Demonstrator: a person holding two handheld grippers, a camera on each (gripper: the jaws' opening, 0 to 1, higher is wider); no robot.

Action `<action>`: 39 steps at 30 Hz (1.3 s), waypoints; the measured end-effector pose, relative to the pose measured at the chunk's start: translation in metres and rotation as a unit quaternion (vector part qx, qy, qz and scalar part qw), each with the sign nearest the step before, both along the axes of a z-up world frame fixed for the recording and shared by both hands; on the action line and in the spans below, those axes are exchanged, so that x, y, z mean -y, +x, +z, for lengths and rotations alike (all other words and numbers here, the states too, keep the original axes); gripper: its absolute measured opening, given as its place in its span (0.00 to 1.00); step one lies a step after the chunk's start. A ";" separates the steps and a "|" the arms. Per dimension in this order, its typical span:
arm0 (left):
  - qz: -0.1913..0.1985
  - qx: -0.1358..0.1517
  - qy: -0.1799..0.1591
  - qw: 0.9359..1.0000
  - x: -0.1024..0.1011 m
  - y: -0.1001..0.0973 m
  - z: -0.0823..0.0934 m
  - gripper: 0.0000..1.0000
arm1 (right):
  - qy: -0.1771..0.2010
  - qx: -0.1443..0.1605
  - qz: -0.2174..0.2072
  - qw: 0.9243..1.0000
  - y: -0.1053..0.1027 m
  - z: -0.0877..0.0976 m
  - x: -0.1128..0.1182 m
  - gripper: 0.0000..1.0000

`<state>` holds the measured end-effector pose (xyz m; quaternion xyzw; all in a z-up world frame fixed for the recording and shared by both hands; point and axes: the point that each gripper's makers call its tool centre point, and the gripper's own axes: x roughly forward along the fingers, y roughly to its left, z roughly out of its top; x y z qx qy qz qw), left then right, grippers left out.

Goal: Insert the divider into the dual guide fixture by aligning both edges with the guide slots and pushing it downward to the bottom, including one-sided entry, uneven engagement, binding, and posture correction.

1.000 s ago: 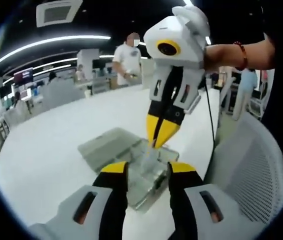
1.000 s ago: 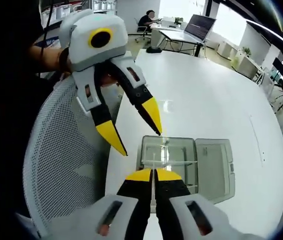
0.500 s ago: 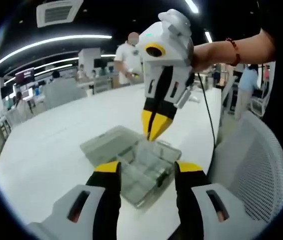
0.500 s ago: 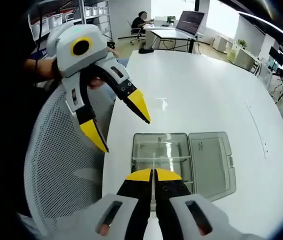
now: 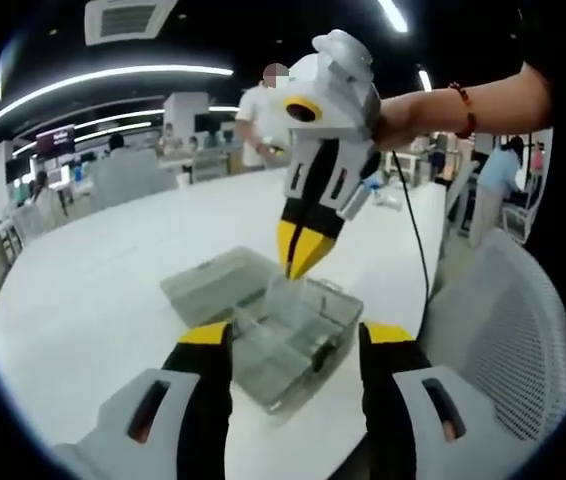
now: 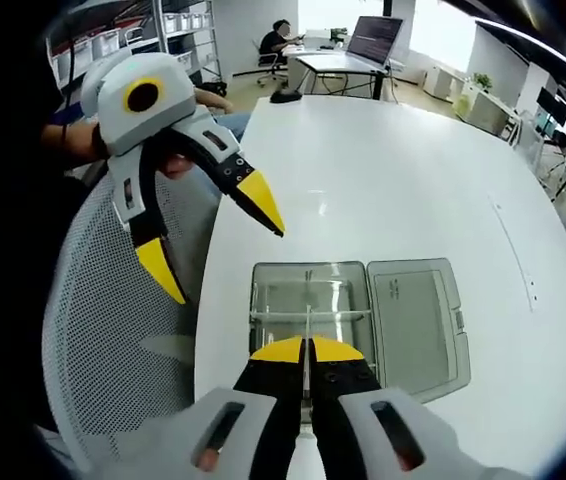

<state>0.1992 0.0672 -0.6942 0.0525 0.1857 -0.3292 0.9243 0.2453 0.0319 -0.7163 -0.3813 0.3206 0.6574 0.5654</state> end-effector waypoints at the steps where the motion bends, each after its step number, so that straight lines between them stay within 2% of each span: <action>1: 0.002 -0.001 0.001 1.000 -0.001 0.000 -0.001 0.51 | -0.003 0.006 0.003 1.000 0.002 -0.001 0.002 0.00; 21: 0.015 -0.008 -0.002 1.000 -0.002 0.002 -0.003 0.56 | -0.013 -0.005 0.003 1.000 0.004 -0.015 0.006 0.00; 27: 0.016 -0.010 -0.002 1.000 -0.003 0.001 -0.003 0.55 | -0.007 -0.004 0.019 1.000 0.003 -0.014 0.004 0.00; 30: 0.017 -0.009 -0.003 1.000 -0.004 0.001 -0.003 0.55 | -0.008 0.009 0.047 0.999 0.000 -0.014 0.003 0.00; 39: 0.020 -0.012 -0.005 1.000 -0.005 0.001 -0.003 0.55 | -0.016 0.005 0.040 0.999 0.000 -0.018 -0.002 0.00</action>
